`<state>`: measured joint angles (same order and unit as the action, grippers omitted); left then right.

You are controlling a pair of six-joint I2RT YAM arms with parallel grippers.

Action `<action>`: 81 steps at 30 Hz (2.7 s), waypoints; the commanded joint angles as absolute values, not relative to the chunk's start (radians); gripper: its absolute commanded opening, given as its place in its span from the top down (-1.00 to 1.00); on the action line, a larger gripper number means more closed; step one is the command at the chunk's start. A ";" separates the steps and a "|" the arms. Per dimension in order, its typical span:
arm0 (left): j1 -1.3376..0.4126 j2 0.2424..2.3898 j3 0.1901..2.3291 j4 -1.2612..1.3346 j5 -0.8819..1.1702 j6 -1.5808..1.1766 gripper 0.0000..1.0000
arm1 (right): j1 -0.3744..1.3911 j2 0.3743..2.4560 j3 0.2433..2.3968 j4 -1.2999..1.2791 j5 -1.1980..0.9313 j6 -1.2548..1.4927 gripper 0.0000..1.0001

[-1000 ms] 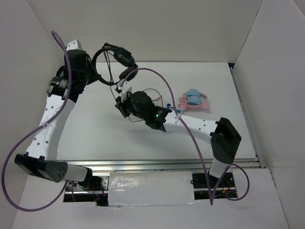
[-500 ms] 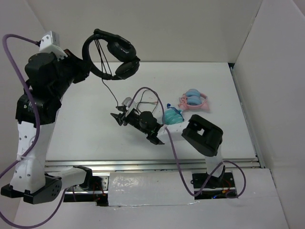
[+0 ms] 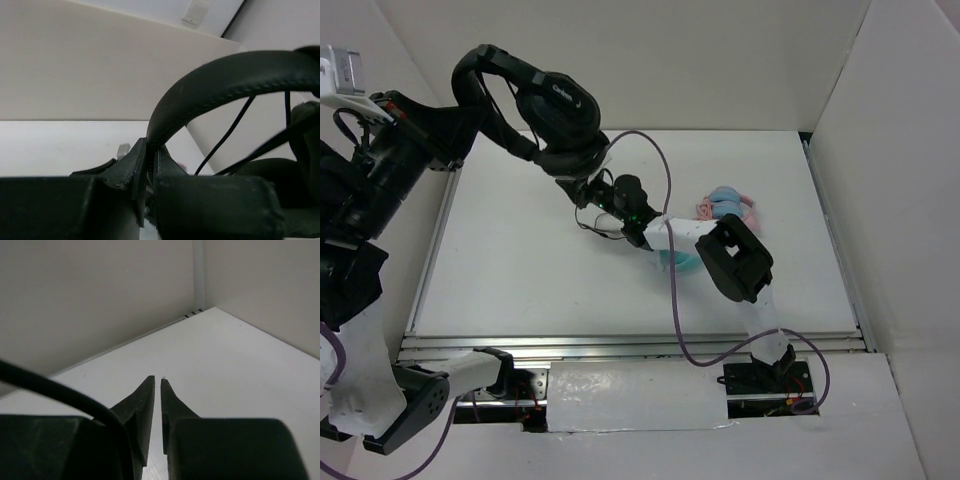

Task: Wrap the headphones

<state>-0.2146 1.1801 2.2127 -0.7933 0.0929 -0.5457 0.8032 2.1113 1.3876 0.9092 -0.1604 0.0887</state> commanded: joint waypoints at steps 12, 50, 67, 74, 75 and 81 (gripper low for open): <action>-0.207 1.019 1.884 -0.595 -0.173 -0.529 1.00 | 0.442 1.932 1.355 0.664 -0.392 0.317 1.00; -0.038 1.319 2.123 -0.638 -0.600 -0.735 1.00 | 0.672 1.468 0.632 0.468 -0.469 0.453 1.00; -0.005 1.255 2.048 -0.606 -0.305 -0.723 1.00 | 0.775 1.707 0.907 0.414 -0.531 0.397 1.00; -0.005 1.224 1.993 -0.563 -0.168 -0.736 1.00 | 0.729 1.753 0.998 0.380 -0.581 0.367 1.00; -0.005 1.223 1.979 -0.543 -0.129 -0.732 1.00 | 0.739 1.762 1.005 0.396 -0.600 0.361 1.00; -0.005 1.197 1.921 -0.496 0.037 -0.735 1.00 | 0.772 1.835 1.094 0.348 -0.598 0.319 1.00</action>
<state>-0.0078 1.2278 1.9419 -0.6373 -0.0864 -0.7113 0.7574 1.8065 1.0325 0.3874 -0.5831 0.3576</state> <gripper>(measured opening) 0.163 0.033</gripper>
